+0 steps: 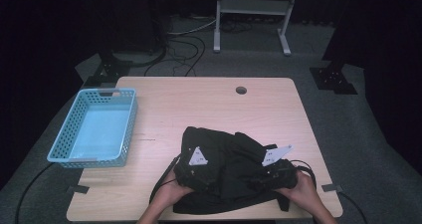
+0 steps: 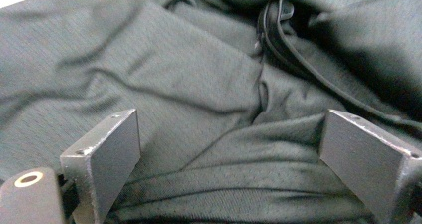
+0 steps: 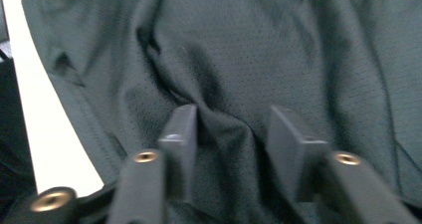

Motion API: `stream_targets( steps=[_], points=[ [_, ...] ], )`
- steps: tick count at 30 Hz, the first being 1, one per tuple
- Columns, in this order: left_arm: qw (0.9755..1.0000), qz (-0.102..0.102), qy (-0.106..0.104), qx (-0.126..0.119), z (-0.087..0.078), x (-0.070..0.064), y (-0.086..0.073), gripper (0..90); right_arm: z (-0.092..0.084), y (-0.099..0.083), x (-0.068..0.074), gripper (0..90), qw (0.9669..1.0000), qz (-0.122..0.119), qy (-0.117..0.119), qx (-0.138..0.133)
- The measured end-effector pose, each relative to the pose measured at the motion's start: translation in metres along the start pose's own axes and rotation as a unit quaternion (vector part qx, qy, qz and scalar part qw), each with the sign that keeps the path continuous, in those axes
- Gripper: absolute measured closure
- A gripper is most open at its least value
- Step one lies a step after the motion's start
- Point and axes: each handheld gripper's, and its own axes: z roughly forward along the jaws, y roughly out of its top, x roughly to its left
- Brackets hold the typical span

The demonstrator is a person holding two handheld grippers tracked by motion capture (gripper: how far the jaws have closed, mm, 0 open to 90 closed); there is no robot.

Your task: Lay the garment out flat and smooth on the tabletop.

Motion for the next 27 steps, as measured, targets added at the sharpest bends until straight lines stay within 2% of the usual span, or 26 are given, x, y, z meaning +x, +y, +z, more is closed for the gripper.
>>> stream_targets(
  steps=[3,4,8,15,20,25,27],
  points=[
    [1.0,0.003,-0.003,0.0,-0.002,0.002,-0.002,8.6,0.008,-0.002,0.0,72.4,0.9996,-0.003,-0.016,0.023],
    [1.0,0.005,-0.003,0.001,-0.002,0.003,-0.002,8.7,0.008,-0.003,-0.001,75.4,0.9995,-0.004,-0.019,0.023],
    [1.0,0.003,-0.002,-0.001,-0.006,0.005,-0.006,8.9,0.001,-0.009,-0.005,77.9,0.9992,0.004,-0.026,0.032],
    [1.0,0.0,0.006,-0.003,-0.015,0.01,-0.016,9.1,-0.021,-0.031,-0.015,78.2,0.9972,0.031,-0.049,0.047],
    [1.0,-0.003,0.008,-0.002,-0.02,0.013,-0.021,9.1,-0.03,-0.044,-0.011,78.1,0.9962,0.034,-0.059,0.055],
    [0.9999,-0.005,0.009,0.004,-0.025,0.014,-0.023,9.1,-0.035,-0.052,-0.01,76.3,0.996,0.048,-0.059,0.047],
    [0.9999,-0.01,0.004,0.006,-0.027,0.013,-0.021,9.0,-0.039,-0.049,-0.007,70.2,0.9967,0.05,-0.052,0.036]
  ],
)
